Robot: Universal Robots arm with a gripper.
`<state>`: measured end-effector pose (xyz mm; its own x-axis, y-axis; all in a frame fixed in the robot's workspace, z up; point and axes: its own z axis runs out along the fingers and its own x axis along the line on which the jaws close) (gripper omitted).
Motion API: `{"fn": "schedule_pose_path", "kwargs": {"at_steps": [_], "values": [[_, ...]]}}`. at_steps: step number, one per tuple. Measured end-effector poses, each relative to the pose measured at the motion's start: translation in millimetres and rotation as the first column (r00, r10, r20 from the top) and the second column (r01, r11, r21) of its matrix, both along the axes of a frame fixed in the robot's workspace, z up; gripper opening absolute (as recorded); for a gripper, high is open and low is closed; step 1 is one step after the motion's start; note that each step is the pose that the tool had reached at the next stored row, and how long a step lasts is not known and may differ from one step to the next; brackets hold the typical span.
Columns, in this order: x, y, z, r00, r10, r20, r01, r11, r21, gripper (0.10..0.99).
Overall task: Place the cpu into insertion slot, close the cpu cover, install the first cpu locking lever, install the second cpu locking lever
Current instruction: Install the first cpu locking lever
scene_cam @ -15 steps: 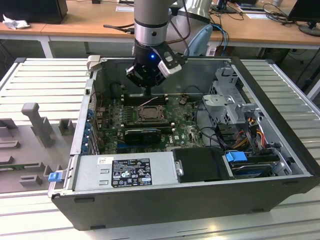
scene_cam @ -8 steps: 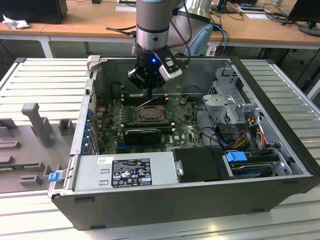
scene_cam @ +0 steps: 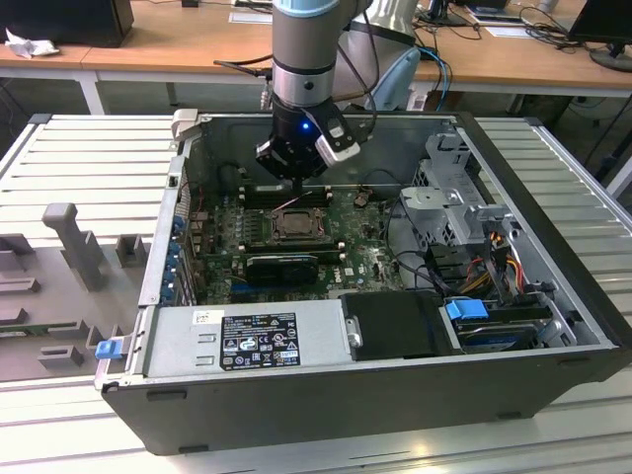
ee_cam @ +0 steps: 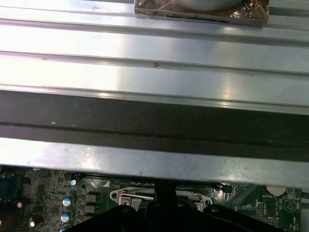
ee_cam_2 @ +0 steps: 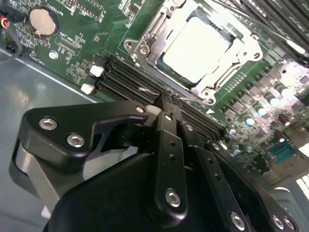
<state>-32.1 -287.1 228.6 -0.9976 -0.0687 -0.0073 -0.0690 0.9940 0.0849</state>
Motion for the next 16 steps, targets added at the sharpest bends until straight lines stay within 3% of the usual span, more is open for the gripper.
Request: {"fn": "schedule_pose_path", "kwargs": {"at_steps": [7,16], "values": [[8.3,1.5,-3.9,1.0000,0.000,0.0001,0.000,1.0000,0.000,0.106],[11.5,3.3,-13.8,1.0000,0.001,0.0000,-0.001,1.0000,0.000,0.106]]}}
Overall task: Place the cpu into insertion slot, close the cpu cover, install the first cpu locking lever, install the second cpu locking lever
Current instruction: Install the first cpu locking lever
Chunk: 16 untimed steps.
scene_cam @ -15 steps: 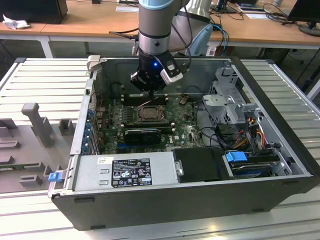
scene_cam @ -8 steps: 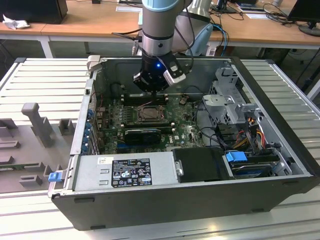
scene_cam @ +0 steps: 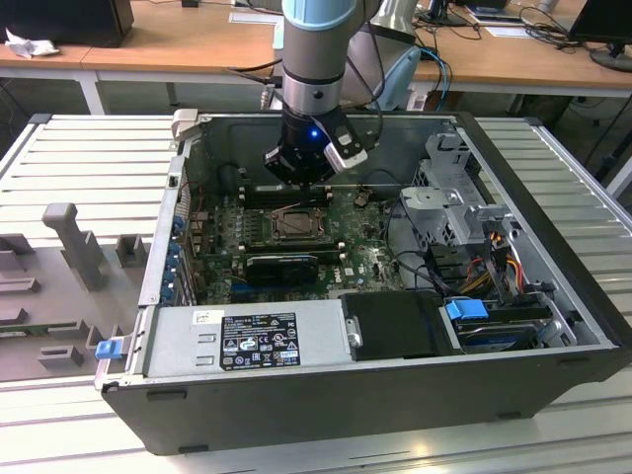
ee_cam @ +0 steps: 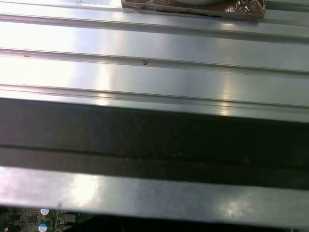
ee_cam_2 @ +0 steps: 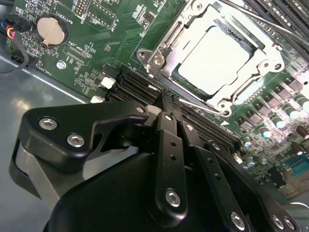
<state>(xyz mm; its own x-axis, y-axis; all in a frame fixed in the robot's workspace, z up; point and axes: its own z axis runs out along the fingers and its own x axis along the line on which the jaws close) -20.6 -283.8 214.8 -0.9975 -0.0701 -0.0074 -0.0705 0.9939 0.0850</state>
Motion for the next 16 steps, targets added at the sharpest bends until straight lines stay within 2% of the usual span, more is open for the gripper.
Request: {"fn": "schedule_pose_path", "kwargs": {"at_steps": [8,10,14,16], "values": [[2.8,0.5,-10.4,1.0000,0.000,-0.0001,0.000,1.0000,-0.001,0.106],[2.8,0.5,-11.2,1.0000,0.000,-0.0001,0.000,1.0000,-0.003,0.106],[2.8,0.4,-11.9,1.0000,0.000,0.0001,0.000,0.9998,-0.017,0.106],[2.8,0.5,-8.3,1.0000,0.000,0.0000,0.000,0.9998,-0.018,0.106]]}}
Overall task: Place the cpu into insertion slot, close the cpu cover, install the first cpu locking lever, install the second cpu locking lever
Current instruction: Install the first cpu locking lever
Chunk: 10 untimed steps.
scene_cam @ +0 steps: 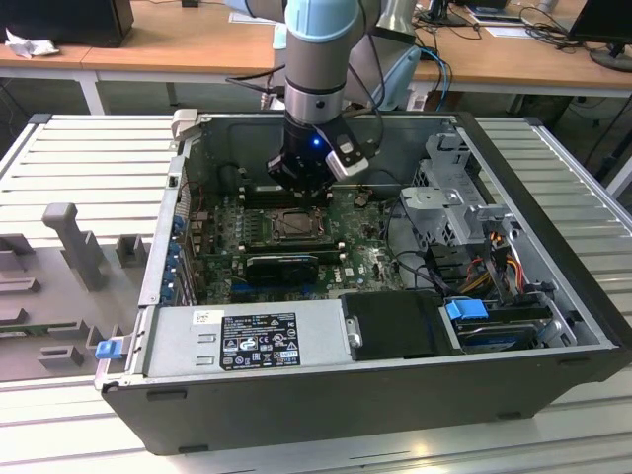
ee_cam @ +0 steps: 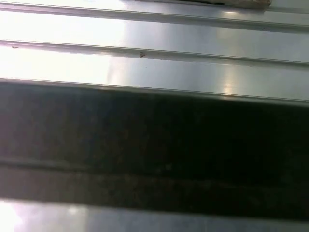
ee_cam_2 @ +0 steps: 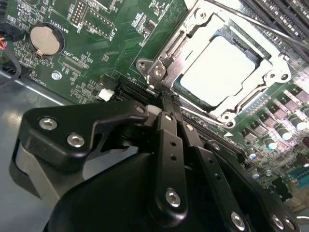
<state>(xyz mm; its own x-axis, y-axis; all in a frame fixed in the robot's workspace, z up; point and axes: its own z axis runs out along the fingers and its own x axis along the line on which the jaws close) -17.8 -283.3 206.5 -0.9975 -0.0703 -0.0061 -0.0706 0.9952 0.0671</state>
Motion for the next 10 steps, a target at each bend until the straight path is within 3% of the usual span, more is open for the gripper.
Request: {"fn": "schedule_pose_path", "kwargs": {"at_steps": [3,10], "values": [[0.0,0.1,2.7,1.0000,0.000,0.0003,0.000,1.0000,-0.001,0.106],[0.2,1.9,-1.9,1.0000,0.000,-0.0002,0.000,0.9993,-0.037,0.106]]}}
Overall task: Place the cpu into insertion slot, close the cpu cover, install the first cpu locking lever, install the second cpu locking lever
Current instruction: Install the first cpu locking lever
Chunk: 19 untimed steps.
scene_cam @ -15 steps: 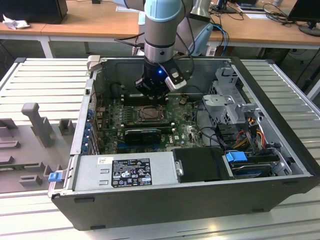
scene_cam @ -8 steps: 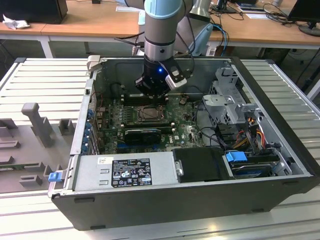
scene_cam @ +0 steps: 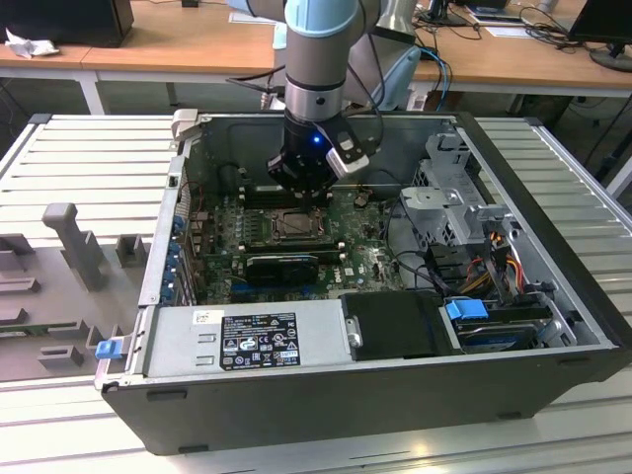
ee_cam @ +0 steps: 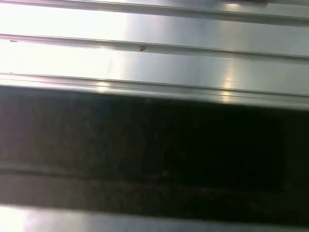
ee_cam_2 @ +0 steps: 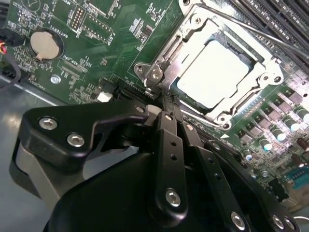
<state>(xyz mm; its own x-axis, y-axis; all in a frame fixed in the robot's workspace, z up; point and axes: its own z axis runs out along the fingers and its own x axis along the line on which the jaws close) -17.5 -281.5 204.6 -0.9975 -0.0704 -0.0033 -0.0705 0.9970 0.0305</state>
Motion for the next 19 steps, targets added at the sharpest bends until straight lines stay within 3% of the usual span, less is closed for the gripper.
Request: {"fn": "schedule_pose_path", "kwargs": {"at_steps": [4,8,14,19], "values": [[0.1,0.6,-1.6,1.0000,0.000,0.0001,0.000,1.0000,-0.005,0.106],[0.1,0.7,3.0,1.0000,0.000,0.0003,0.000,1.0000,-0.005,0.106],[0.3,3.1,-0.3,1.0000,0.000,-0.0002,0.000,0.9995,-0.032,0.106],[0.5,4.0,-1.4,1.0000,0.000,0.0003,0.000,0.9995,-0.032,0.106]]}}
